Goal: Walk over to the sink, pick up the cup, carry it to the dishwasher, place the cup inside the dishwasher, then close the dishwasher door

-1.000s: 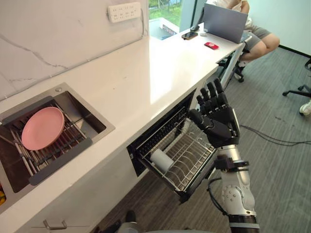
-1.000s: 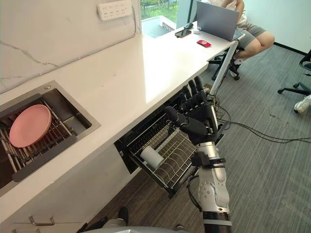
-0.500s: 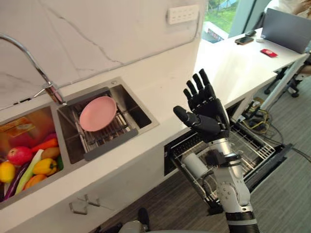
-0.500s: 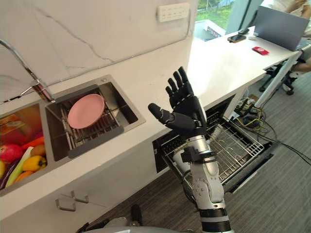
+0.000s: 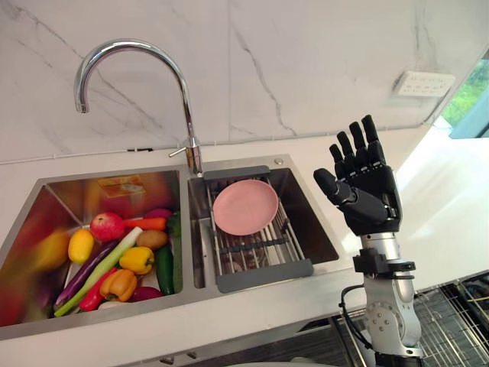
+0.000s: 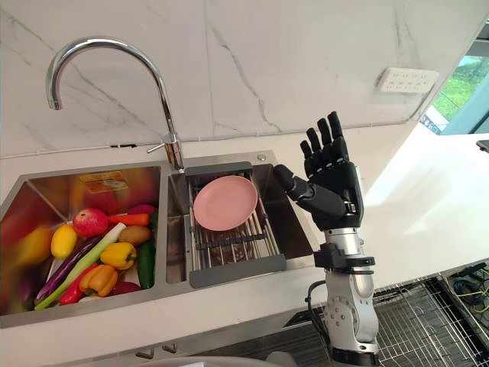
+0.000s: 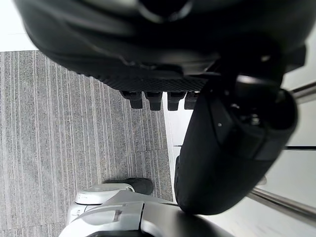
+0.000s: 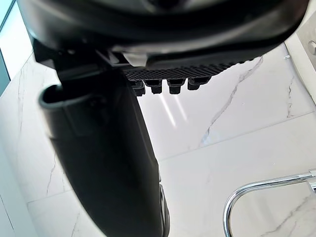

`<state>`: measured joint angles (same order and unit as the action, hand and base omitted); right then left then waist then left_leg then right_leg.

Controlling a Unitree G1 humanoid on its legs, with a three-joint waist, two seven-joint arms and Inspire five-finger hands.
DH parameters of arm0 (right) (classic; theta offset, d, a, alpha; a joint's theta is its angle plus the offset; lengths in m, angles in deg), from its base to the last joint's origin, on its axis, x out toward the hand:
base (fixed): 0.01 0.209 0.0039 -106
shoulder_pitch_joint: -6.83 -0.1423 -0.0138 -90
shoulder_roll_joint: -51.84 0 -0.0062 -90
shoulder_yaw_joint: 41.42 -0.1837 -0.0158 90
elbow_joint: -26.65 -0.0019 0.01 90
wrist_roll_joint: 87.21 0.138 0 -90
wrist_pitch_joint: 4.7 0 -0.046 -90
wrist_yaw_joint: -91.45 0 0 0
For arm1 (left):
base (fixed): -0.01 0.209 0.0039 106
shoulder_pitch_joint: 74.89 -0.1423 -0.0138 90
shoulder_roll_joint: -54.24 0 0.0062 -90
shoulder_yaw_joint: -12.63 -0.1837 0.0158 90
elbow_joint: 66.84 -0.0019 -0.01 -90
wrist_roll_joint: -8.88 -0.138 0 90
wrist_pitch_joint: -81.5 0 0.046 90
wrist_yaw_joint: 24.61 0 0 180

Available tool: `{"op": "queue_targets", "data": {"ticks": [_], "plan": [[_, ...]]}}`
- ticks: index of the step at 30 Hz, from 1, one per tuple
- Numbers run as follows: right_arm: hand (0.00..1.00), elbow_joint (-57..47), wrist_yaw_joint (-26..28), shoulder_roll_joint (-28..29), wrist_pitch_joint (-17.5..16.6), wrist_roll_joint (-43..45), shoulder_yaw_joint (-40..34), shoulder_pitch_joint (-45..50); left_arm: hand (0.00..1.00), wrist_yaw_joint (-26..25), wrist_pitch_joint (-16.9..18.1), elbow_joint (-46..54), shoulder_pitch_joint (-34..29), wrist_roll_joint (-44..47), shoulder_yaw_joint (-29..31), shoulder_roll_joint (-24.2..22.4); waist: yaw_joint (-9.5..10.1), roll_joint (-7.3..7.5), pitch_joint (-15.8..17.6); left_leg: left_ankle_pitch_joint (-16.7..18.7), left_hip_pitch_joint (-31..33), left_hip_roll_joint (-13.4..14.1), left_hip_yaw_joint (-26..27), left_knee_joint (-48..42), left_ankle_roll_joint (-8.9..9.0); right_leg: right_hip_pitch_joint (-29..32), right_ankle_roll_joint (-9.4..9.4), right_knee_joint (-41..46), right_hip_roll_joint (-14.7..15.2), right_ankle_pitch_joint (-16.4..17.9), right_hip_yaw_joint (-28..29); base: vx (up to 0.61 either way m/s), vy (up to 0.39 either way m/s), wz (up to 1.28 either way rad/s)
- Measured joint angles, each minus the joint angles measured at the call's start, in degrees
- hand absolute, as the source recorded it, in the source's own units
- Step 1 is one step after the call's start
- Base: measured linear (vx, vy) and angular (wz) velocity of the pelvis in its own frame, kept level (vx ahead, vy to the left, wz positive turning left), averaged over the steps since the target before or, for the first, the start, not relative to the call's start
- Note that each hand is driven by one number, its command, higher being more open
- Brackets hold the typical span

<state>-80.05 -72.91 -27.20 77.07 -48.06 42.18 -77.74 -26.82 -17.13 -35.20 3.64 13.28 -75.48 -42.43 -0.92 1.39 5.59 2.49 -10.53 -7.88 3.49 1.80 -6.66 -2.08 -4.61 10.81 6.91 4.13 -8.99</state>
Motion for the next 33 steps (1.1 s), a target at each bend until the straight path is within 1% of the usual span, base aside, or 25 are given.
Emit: {"op": "queue_targets", "data": {"ticks": [4, 7, 9, 10, 12, 14, 15, 16, 19, 20, 21, 23, 25, 27, 29, 30, 32, 33], "plan": [[1.00, 0.00, 0.00, 0.00, 0.00, 0.00, 0.09, 0.00, 1.00, 0.00, 0.01, 0.02, -0.04, -0.01, 0.00, 0.00, 0.06, 0.02, -0.02, 0.00, 0.20, 0.00, -0.05, 0.02, 0.00, 0.08, 0.00, -0.01, 0.01, 0.00, -0.04, 0.00, 0.000, 0.02], [1.00, 0.63, -0.49, -0.01, -0.01, 0.02, 1.00, -0.04, 1.00, 0.04, -0.20, 0.11, 0.02, 0.28, 0.01, 0.09, 0.20, 0.09, -0.11, -0.10, 1.48, 0.00, -0.93, -0.55, 0.02, 0.56, -0.02, -0.30, 0.20, 0.01, -1.13, 0.00, -0.001, 0.17], [1.00, 2.44, -1.09, -0.03, 0.00, 0.04, 1.51, -0.48, 1.00, 0.09, -0.39, 0.31, 0.05, 1.28, 0.02, 0.12, 0.76, 0.09, -0.11, -0.08, 2.12, 0.03, -1.38, -1.65, 0.13, 0.07, -0.17, -1.25, 0.30, -0.13, -2.05, 0.01, -0.009, 0.20], [1.00, 4.06, -2.07, -0.04, 0.19, 0.16, 1.91, -0.93, 1.00, 0.02, -0.50, 0.57, 0.05, 2.70, 0.10, 0.13, 1.64, 0.08, -0.10, 0.06, 2.55, 0.14, -1.41, -2.33, 0.38, -0.03, -0.22, -1.74, 0.30, -0.18, -2.45, 0.01, -0.018, 0.12], [1.00, 6.76, -4.03, -0.03, 1.09, 0.15, 2.88, -2.12, 1.00, -0.25, -1.31, 0.67, -0.37, 7.53, 0.80, 0.07, 2.51, 0.04, -0.07, 0.32, 2.68, 0.49, -1.43, -2.77, 0.87, -0.47, -0.30, -2.13, 0.30, -0.23, -3.66, 0.00, -0.014, 0.05], [1.00, 7.54, -7.31, 0.06, 2.54, -0.08, 4.60, -3.12, 1.00, -0.27, -2.97, 0.48, -1.45, 12.94, 4.88, -0.83, 4.11, 0.07, -0.03, 1.13, 2.91, 1.30, -0.66, -3.68, 2.35, -0.87, -0.26, -2.51, 0.49, -0.29, -6.05, -0.01, -0.042, -0.14], [1.00, 7.54, -8.09, 0.07, 2.85, -0.28, 5.16, -3.51, 1.00, -0.28, -3.32, 0.37, -1.86, 13.47, 5.90, -1.08, 4.46, 0.07, -0.03, 1.38, 3.00, 1.61, -0.24, -3.90, 2.76, -0.90, -0.16, -2.75, 0.49, -0.39, -6.66, -0.01, -0.055, -0.30], [1.00, 7.53, -10.00, 0.06, 4.06, -2.49, 6.34, -4.77, 1.00, -0.24, -3.72, 0.19, -2.92, 13.64, 7.57, -1.50, 4.77, 0.02, 0.00, 1.73, 3.07, 2.28, 0.82, -4.15, 3.35, -0.94, 0.02, -3.41, 0.21, -0.95, -7.40, 0.00, -0.044, -0.32], [1.00, 7.53, -12.84, -0.33, 5.97, -7.74, 7.02, -5.84, 1.00, -0.23, -3.71, -0.14, -4.03, 13.65, 9.57, -2.35, 4.79, 0.08, 0.05, 2.20, 3.03, 3.63, 2.33, -4.13, 4.84, -1.12, 1.16, -4.81, -0.99, -2.00, -7.43, 0.00, -0.082, -0.31], [1.00, 7.53, -13.70, -1.55, 6.60, -7.98, 6.79, -5.84, 1.00, -0.24, -3.45, -0.10, -4.14, 13.69, 9.64, -2.39, 4.71, 0.01, 0.09, 2.37, 2.94, 4.23, 2.96, -4.10, 6.10, -1.28, 1.73, -5.41, -1.56, -2.51, -7.33, 0.01, -0.092, -0.17], [1.00, 7.53, -13.73, -2.24, 6.80, -8.06, 6.61, -5.84, 1.00, -0.25, -3.44, -0.09, -4.04, 13.69, 9.64, -2.34, 4.67, 0.00, 0.09, 2.45, 2.95, 4.50, 3.45, -4.09, 6.66, -1.35, 1.92, -5.73, -1.78, -2.65, -7.28, 0.01, -0.083, -0.19], [1.00, 7.53, -13.31, -4.78, 7.40, -9.66, 5.24, -5.86, 1.00, -0.39, -3.63, -0.09, -3.65, 13.85, 9.63, -2.18, 4.16, -0.05, 0.13, 2.51, 2.94, 5.28, 4.21, -4.00, 7.13, -1.84, 2.47, -6.71, -2.48, -3.07, -7.44, 0.01, -0.085, -0.10], [1.00, 7.52, -12.32, -6.66, 8.51, -10.66, 3.08, -5.86, 1.00, -0.36, -3.77, -0.09, -3.21, 14.02, 9.61, -2.21, 3.74, -0.06, 0.13, 2.53, 2.83, 5.76, 4.62, -3.84, 7.21, -2.22, 2.74, -7.46, -3.01, -3.27, -7.50, 0.01, -0.068, -0.03], [1.00, 7.51, -10.14, -8.41, 10.01, -12.87, 1.40, -5.92, 1.00, -0.32, -4.00, -0.06, -3.08, 13.78, 9.57, -2.12, 3.09, -0.06, 0.13, 2.53, 2.75, 6.02, 5.01, -3.59, 7.54, -2.41, 2.88, -7.78, -3.31, -3.39, -7.55, 0.02, -0.042, -0.02], [1.00, 7.52, -6.97, -10.60, 11.91, -16.69, 0.54, -5.92, 1.00, -0.28, -3.98, 0.04, -2.91, 12.37, 9.52, -2.10, 2.51, -0.08, 0.14, 2.50, 2.64, 6.12, 5.61, -3.55, 8.46, -2.50, 2.91, -7.98, -3.37, -3.43, -7.37, 0.04, -0.021, -0.04], [1.00, 7.52, -6.09, -11.21, 12.32, -17.75, 0.51, -5.91, 1.00, -0.28, -3.95, 0.05, -2.87, 12.31, 9.48, -2.09, 2.44, -0.09, 0.15, 2.48, 2.57, 6.15, 5.94, -3.55, 8.51, -2.58, 2.91, -8.07, -3.39, -3.43, -7.32, 0.03, -0.005, -0.05], [1.00, 7.57, -1.93, -13.32, 12.73, -21.62, 0.52, -5.95, 1.00, -0.22, -3.68, 0.29, -2.73, 12.38, 9.00, -2.01, 2.41, -0.10, 0.16, 2.52, 2.32, 6.31, 7.32, -3.53, 8.59, -2.82, 2.81, -8.48, -3.55, -3.50, -7.08, 0.02, 0.002, -0.05], [1.00, 7.57, -0.83, -13.74, 12.73, -22.62, 0.52, -5.96, 1.00, -0.19, -3.66, 0.31, -2.68, 12.38, 8.96, -2.02, 2.40, -0.11, 0.16, 2.52, 2.33, 6.32, 7.50, -3.52, 8.59, -2.84, 2.74, -8.67, -3.60, -3.56, -7.04, 0.01, 0.002, -0.05]]}}
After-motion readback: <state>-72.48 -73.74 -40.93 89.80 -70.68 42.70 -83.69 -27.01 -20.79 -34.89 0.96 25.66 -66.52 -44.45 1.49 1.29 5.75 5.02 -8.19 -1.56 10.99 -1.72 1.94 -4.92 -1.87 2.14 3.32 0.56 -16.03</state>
